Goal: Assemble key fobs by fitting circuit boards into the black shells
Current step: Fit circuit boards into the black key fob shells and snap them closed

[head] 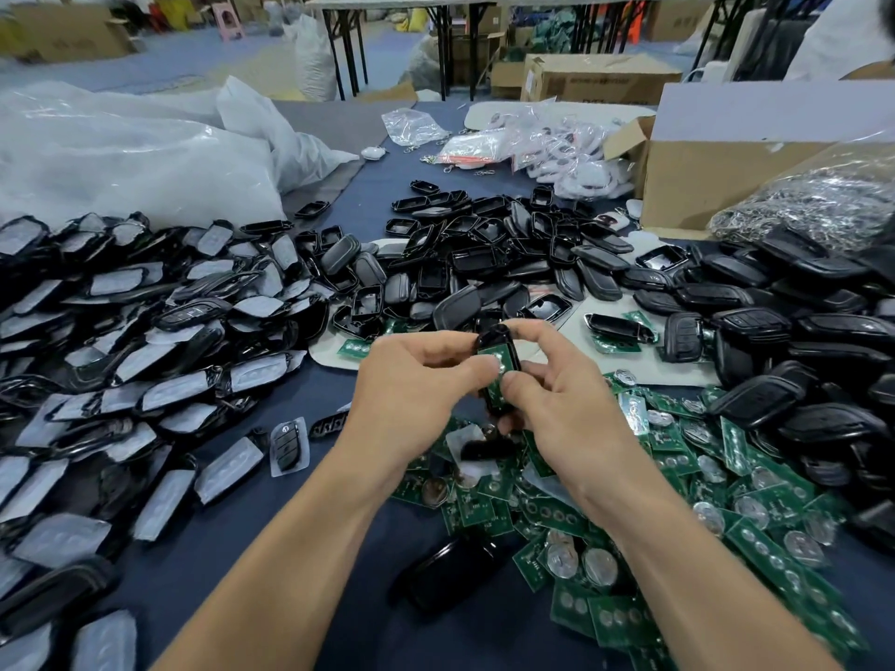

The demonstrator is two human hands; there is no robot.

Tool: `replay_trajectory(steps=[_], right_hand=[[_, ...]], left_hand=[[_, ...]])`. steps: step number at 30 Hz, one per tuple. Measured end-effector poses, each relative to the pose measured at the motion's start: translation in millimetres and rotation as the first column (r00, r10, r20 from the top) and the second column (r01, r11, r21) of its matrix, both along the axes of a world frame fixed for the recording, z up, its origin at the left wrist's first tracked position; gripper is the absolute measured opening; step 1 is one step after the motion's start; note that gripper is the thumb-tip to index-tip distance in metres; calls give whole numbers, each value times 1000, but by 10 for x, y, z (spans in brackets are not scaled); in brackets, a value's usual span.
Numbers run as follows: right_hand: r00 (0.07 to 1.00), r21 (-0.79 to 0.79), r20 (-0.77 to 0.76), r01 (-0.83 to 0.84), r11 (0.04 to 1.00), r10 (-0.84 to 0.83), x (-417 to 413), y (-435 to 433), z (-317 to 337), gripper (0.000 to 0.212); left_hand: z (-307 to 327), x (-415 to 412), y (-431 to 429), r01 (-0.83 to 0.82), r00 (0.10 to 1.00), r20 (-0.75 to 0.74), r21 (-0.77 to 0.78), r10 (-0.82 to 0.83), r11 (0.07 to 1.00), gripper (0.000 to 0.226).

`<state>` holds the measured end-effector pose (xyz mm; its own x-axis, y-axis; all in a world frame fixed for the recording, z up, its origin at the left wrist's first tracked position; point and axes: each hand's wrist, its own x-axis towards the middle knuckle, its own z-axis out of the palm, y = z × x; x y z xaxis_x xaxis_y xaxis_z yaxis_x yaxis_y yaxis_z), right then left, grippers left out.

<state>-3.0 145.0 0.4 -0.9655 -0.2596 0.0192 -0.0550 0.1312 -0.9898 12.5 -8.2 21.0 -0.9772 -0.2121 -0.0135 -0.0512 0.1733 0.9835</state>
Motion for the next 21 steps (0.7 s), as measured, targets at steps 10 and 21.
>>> replay_trajectory(steps=[10,21], right_hand=[[999,5,-42,25,1000,-24,59,26,105,30],[993,26,-101,66,997,-63,78,64,130,29]], left_hand=[[-53,20,103,-72,996,-54,93,78,993,19],[-15,36,121,-30,990,-139,63,39,998,21]])
